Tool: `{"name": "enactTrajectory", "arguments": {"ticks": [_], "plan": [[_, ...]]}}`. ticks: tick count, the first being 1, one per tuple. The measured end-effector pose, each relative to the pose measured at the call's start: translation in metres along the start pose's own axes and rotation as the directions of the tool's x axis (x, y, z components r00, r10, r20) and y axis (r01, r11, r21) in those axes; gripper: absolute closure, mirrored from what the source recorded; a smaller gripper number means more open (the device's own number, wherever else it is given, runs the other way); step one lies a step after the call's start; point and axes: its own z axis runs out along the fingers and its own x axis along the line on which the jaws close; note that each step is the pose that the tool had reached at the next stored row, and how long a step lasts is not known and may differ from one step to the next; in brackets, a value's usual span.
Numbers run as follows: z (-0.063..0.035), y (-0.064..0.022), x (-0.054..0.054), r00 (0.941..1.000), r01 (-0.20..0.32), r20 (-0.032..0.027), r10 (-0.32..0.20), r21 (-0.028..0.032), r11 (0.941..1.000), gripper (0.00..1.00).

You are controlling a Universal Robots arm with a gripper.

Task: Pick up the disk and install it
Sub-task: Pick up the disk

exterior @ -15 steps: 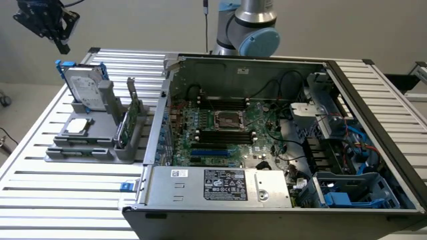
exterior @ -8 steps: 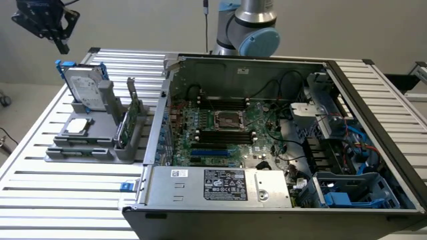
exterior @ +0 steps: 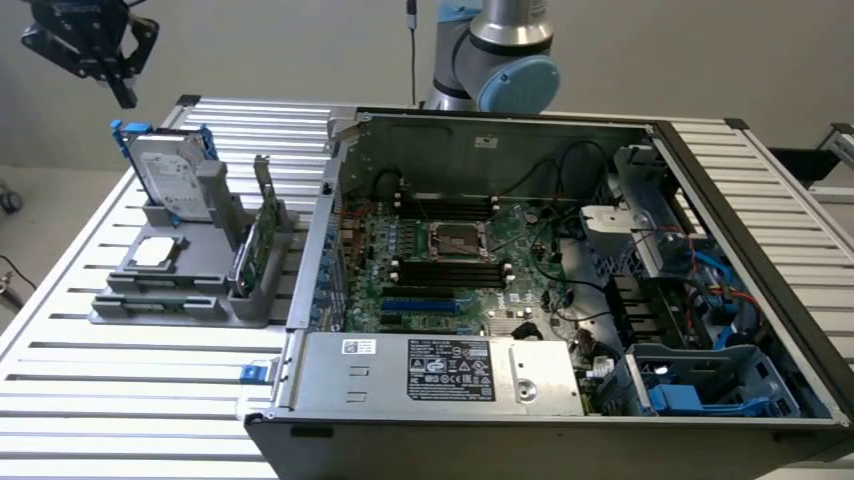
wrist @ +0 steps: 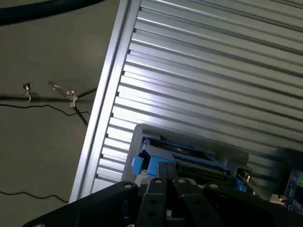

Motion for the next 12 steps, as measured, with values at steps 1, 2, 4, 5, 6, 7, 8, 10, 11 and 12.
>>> {"name": "enactTrajectory", "arguments": {"ticks": [1, 2, 4, 5, 6, 7, 8, 10, 11, 12], "plan": [[0.0000, 0.0000, 0.0000, 0.9998, 0.018, -0.0007, -0.018, 0.0000, 0.9998, 0.89], [0.0000, 0.0000, 0.0000, 0.9993, 0.036, -0.0015, -0.036, -0.0001, 0.9993, 0.89], [0.0000, 0.0000, 0.0000, 0.9973, 0.073, -0.0030, -0.073, -0.0002, 0.9973, 0.89], [0.0000, 0.0000, 0.0000, 0.9959, 0.091, -0.0037, -0.091, -0.0002, 0.9959, 0.89], [0.0000, 0.0000, 0.0000, 0.9940, 0.109, -0.0044, -0.109, -0.0003, 0.9940, 0.89], [0.0001, 0.0000, 0.0000, 0.9919, 0.127, -0.0051, -0.127, -0.0003, 0.9919, 0.89], [0.0001, 0.0000, 0.0000, 0.9894, 0.145, -0.0059, -0.145, -0.0005, 0.9894, 0.89], [0.0001, 0.0000, 0.0000, 0.9834, 0.181, -0.0074, -0.181, -0.0008, 0.9834, 0.89], [0.0001, 0.0000, 0.0000, 0.9800, 0.199, -0.0081, -0.199, -0.0010, 0.9800, 0.89], [0.0002, -0.0001, 0.0000, 0.9762, 0.217, -0.0088, -0.217, -0.0011, 0.9762, 0.89]]}}
